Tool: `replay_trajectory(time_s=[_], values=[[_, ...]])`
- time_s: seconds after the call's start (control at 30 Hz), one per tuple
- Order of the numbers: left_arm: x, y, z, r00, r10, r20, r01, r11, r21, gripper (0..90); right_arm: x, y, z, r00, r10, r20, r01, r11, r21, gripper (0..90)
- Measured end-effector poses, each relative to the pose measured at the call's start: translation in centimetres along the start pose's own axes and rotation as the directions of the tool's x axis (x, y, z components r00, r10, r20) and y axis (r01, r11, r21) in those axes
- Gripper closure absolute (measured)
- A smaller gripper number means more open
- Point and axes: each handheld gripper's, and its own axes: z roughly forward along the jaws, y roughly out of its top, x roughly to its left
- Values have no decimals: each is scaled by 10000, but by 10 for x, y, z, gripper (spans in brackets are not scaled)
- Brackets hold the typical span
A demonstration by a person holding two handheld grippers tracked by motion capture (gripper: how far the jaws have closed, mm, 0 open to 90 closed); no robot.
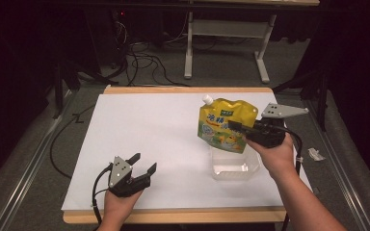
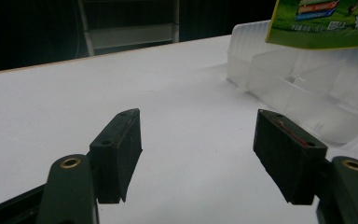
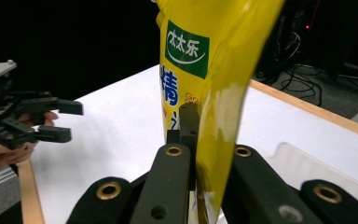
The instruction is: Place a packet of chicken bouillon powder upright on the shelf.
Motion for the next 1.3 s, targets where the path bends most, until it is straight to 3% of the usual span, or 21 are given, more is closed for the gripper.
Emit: replay_trajectory(time_s=[0.27,0.53,0.77,1.3], values=[[3,-3,-3,9997,-171,-184,173,9998,108,329,-30,-8,-10,9995,113,297,-112,9999,-55,900],[4,-4,-5,9996,-177,-235,180,9998,126,330,-48,-14,-6,9986,214,493,-216,9998,36,900],[4,-4,-5,9996,-198,-195,200,9997,105,330,-53,-20,1,9988,293,397,-299,9995,144,900],[3,-4,-4,9999,-88,-126,90,9999,133,331,-55,-16,11,9990,182,409,-193,9995,261,900]])
